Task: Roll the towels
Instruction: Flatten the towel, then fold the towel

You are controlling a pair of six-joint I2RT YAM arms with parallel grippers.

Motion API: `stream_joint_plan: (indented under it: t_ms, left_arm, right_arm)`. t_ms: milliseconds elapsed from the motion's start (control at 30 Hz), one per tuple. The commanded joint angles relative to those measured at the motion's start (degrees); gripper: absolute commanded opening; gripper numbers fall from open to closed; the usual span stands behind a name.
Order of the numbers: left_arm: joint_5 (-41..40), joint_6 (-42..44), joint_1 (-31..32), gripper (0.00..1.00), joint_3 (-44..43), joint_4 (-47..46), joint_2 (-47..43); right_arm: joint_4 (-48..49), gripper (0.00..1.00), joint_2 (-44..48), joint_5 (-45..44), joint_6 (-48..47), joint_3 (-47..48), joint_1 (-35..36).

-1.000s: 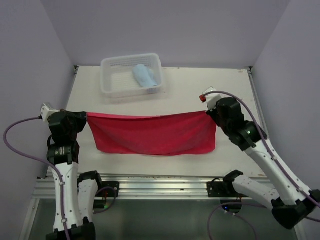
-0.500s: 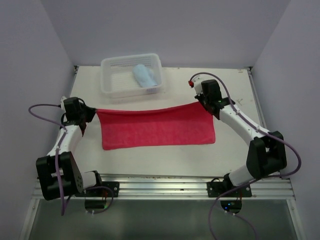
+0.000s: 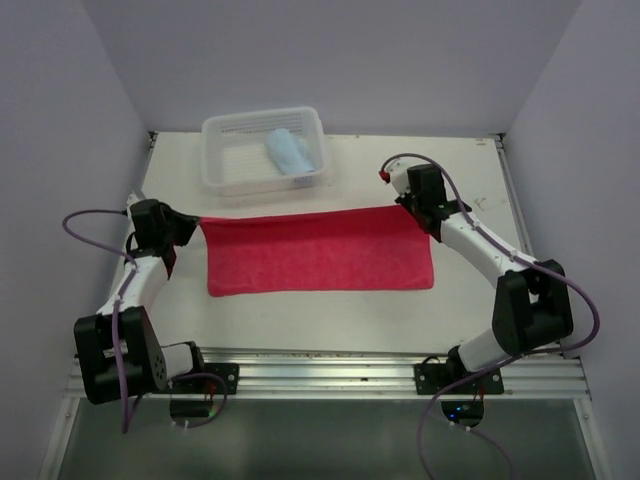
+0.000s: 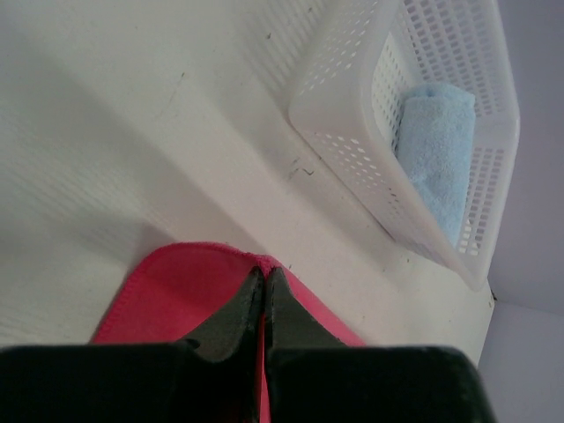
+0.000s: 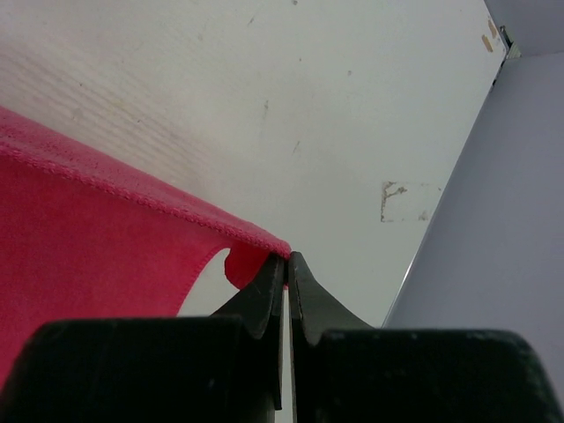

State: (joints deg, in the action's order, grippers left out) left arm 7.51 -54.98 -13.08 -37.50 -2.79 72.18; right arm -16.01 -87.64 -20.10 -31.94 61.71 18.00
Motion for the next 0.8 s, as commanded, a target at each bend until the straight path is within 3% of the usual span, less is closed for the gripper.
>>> stream_joint_plan:
  t_ms: [0, 300, 500, 767]
  left_arm:
    - [0.40, -0.13, -0.01, 0.00, 1.90, -1.44, -4.15]
    - [0.22, 1.63, -0.01, 0.00, 4.89, 4.61, -11.53]
    - [0.23, 2.68, -0.01, 0.00, 7.87, 7.79, -16.72]
    - [0.49, 3.74, -0.01, 0.00, 11.65, 10.08, -21.38]
  right_arm:
    - [1.87, 0.00, 4.75, -1.18, -2.59, -1.94, -0.77]
    - [-3.59, 0.00, 11.43, 1.73, -0.41, -7.65, -0.86]
    - [-2.54, 0.00, 19.15, 3.57, 0.74, -15.03, -0.95]
    - [-3.94, 0.00, 22.68, 4.28, 5.22, -18.29, -0.95]
